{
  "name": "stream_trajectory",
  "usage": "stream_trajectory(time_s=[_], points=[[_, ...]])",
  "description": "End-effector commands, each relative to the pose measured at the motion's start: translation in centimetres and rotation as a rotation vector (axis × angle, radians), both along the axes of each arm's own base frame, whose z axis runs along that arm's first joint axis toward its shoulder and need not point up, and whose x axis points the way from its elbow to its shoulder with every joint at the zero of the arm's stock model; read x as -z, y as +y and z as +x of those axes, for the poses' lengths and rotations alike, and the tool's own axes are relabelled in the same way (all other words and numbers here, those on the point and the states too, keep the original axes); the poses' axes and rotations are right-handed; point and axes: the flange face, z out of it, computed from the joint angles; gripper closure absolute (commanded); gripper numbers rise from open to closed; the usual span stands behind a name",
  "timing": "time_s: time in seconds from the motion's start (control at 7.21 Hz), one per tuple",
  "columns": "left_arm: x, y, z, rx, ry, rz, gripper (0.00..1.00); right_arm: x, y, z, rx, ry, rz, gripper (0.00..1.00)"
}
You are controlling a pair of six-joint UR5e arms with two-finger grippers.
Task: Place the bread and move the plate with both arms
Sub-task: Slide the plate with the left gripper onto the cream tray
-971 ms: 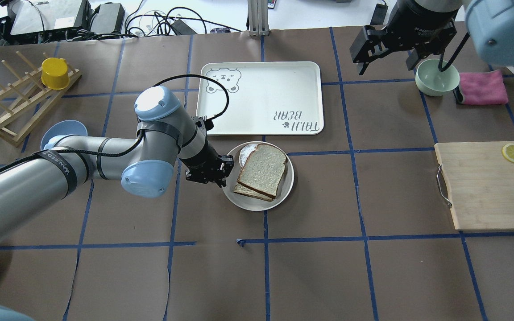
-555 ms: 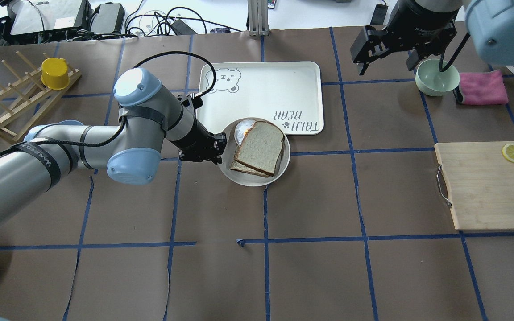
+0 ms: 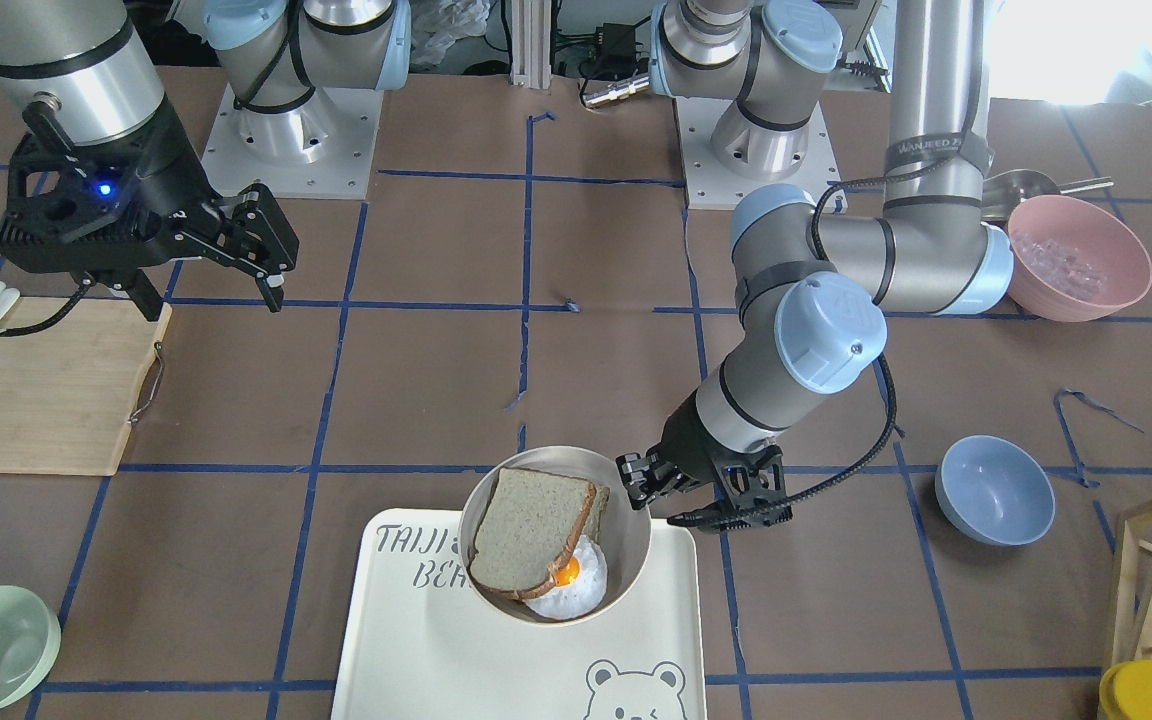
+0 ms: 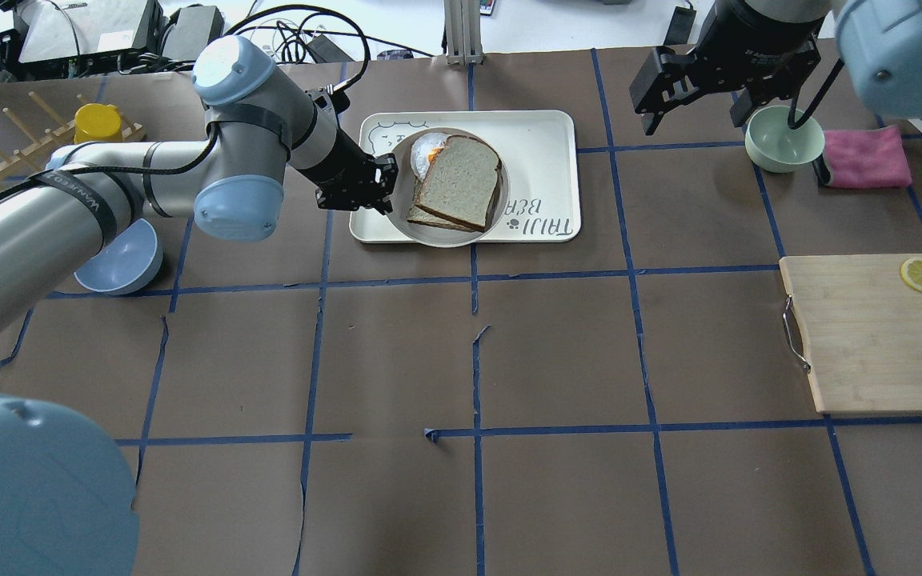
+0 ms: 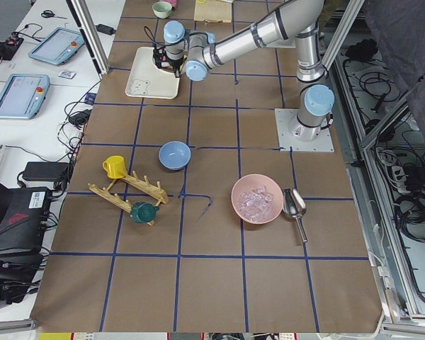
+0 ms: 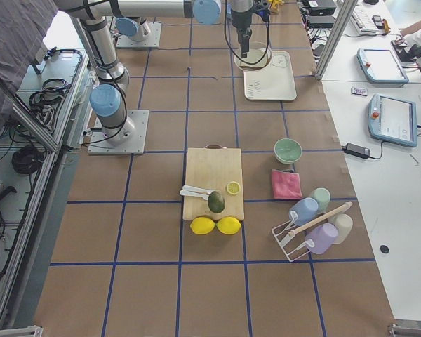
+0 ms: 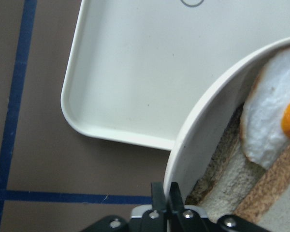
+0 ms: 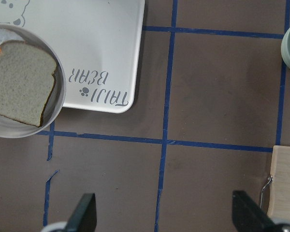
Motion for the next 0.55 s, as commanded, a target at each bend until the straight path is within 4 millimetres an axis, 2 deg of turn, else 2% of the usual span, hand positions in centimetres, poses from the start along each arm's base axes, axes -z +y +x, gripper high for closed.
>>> stream_trajectory(time_s=[0.0,0.14,0.42], points=[[2.1,-5.5,-0.4,-0.042,0.026,-0.001,1.0,0.0,0.0,0.0,0.0,0.0,0.0,0.0],[3.3,-6.5,-0.4,-0.045,0.025,0.009,1.0,0.0,0.1,0.1,-0.001,-0.001,0.0,0.0],[5.1,-6.3,-0.4,-0.063,0.026,0.045,1.0,-0.2,0.2,0.0,0.0,-0.001,0.0,0.0]])
